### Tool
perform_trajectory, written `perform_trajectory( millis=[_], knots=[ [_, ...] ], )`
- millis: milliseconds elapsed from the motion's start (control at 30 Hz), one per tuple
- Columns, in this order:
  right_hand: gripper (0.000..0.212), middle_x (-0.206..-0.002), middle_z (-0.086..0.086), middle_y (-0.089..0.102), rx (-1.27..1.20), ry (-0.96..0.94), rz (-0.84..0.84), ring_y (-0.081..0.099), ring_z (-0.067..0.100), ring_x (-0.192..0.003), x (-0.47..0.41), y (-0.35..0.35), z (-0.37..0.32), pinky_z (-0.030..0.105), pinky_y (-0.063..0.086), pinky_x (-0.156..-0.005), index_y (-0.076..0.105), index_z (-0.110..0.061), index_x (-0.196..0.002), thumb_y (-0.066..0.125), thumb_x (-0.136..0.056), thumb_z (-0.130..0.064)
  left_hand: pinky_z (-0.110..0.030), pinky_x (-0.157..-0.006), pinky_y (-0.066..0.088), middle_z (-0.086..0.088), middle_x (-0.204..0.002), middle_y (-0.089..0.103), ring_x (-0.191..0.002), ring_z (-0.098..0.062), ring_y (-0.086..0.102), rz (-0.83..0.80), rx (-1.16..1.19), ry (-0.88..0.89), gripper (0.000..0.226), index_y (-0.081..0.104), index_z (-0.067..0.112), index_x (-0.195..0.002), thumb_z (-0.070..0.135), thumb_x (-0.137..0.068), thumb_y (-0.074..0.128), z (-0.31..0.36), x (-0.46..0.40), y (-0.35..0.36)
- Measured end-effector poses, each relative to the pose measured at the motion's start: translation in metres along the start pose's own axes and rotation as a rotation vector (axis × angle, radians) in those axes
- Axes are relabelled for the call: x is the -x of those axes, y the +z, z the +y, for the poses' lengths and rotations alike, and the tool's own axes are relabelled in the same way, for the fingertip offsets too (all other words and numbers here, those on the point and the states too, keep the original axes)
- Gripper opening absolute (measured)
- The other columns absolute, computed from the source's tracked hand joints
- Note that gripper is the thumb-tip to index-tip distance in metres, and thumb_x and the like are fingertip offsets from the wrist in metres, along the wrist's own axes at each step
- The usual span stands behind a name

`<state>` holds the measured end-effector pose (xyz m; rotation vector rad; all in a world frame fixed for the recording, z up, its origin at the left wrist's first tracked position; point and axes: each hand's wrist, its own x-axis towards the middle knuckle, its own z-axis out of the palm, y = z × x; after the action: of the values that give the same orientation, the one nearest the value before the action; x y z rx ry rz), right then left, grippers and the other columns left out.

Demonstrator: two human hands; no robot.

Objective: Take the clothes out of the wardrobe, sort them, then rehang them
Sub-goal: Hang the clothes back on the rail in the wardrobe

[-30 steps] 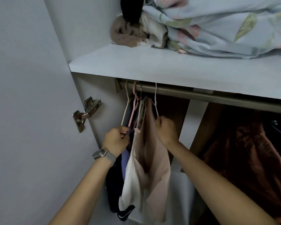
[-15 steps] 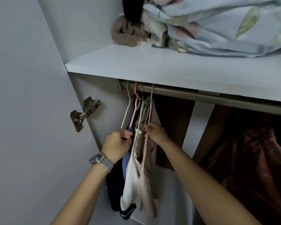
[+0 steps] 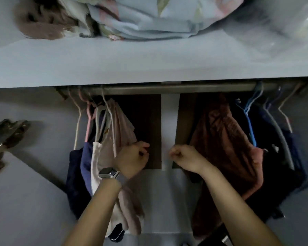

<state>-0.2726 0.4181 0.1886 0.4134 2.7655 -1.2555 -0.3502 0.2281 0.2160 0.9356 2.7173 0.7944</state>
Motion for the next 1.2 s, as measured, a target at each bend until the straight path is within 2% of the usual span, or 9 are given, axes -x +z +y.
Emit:
perform_trajectory(
  millis=[133,267,433,533,600,733,900,1100,1200],
  knots=[
    [0.011,-0.096,-0.003,0.066,-0.066,0.112,0.172,0.061,0.009,-0.09,0.06,-0.008,0.051,0.017,0.045,-0.083,0.066,-0.014,-0.099,0.061,-0.089,-0.013,-0.033,-0.085,0.05,0.0,-0.113,0.066,-0.096,-0.02,0.064,-0.12,-0.02,0.054,0.044,0.048,0.019,-0.133,0.021,-0.09,0.055,0.027,-0.015,0.05],
    [0.031,-0.099,-0.008,0.059,-0.15,0.289,0.409,0.058,0.008,-0.08,0.146,-0.001,0.086,0.017,0.045,-0.077,0.056,-0.021,-0.112,0.069,-0.084,-0.021,-0.032,-0.087,0.049,-0.003,-0.119,0.061,-0.098,-0.022,0.062,-0.211,0.036,0.171,0.047,0.047,0.02,-0.134,0.021,-0.088,0.058,0.059,-0.007,0.092],
    [0.036,-0.098,-0.015,0.059,-0.366,0.574,0.846,0.062,0.009,-0.078,0.285,0.041,0.099,0.004,0.041,-0.063,0.049,-0.03,-0.108,0.073,-0.081,-0.025,-0.031,-0.083,0.051,0.003,-0.109,0.062,-0.077,-0.013,0.065,-0.396,0.156,0.386,0.043,0.055,0.024,-0.125,0.021,-0.083,0.064,0.111,0.045,0.146],
    [0.033,-0.102,-0.01,0.06,-0.397,0.809,1.071,0.063,0.016,-0.085,0.359,0.077,0.102,0.008,0.041,-0.063,0.049,-0.023,-0.104,0.073,-0.081,-0.028,-0.028,-0.08,0.051,0.004,-0.1,0.065,-0.074,-0.013,0.065,-0.567,0.187,0.544,0.038,0.059,0.022,-0.121,0.018,-0.083,0.064,0.149,0.089,0.181],
    [0.031,-0.103,-0.006,0.059,-0.394,0.937,1.157,0.063,0.019,-0.088,0.412,0.105,0.097,0.021,0.045,-0.068,0.048,-0.019,-0.1,0.071,-0.082,-0.029,-0.028,-0.078,0.052,0.005,-0.088,0.068,-0.072,-0.014,0.066,-0.678,0.197,0.662,0.035,0.061,0.019,-0.117,0.014,-0.083,0.064,0.174,0.132,0.198],
    [0.028,-0.107,-0.009,0.056,-0.486,1.135,1.336,0.061,0.017,-0.091,0.515,0.162,0.079,0.021,0.042,-0.064,0.047,-0.022,-0.101,0.068,-0.084,-0.031,-0.029,-0.075,0.051,0.015,-0.074,0.064,-0.067,-0.012,0.064,-0.848,0.122,0.941,0.035,0.059,0.023,-0.118,0.019,-0.083,0.062,0.222,0.223,0.231],
    [0.031,-0.107,-0.006,0.056,-0.528,1.351,1.532,0.059,0.017,-0.092,0.625,0.232,0.043,0.027,0.044,-0.074,0.047,-0.027,-0.105,0.069,-0.084,-0.032,-0.033,-0.08,0.052,0.015,-0.088,0.062,-0.072,-0.011,0.062,-1.064,0.035,1.181,0.039,0.055,0.028,-0.121,0.027,-0.083,0.062,0.267,0.351,0.267],
    [0.031,-0.094,0.004,0.061,-0.559,1.654,1.796,0.057,0.023,-0.082,0.762,0.34,-0.025,0.031,0.039,-0.07,0.046,-0.01,-0.086,0.071,-0.081,-0.027,-0.031,-0.08,0.05,0.008,-0.098,0.06,-0.07,-0.011,0.057,-1.273,0.025,1.479,0.04,0.055,0.026,-0.122,0.026,-0.083,0.062,0.296,0.557,0.287],
    [0.029,-0.086,0.004,0.062,-0.615,1.789,1.929,0.055,0.019,-0.077,0.819,0.4,-0.066,0.027,0.04,-0.067,0.047,-0.013,-0.086,0.07,-0.08,-0.03,-0.033,-0.081,0.05,0.007,-0.099,0.059,-0.076,-0.013,0.057,-1.399,0.029,1.625,0.039,0.055,0.026,-0.122,0.027,-0.084,0.061,0.289,0.666,0.284]
  ],
)
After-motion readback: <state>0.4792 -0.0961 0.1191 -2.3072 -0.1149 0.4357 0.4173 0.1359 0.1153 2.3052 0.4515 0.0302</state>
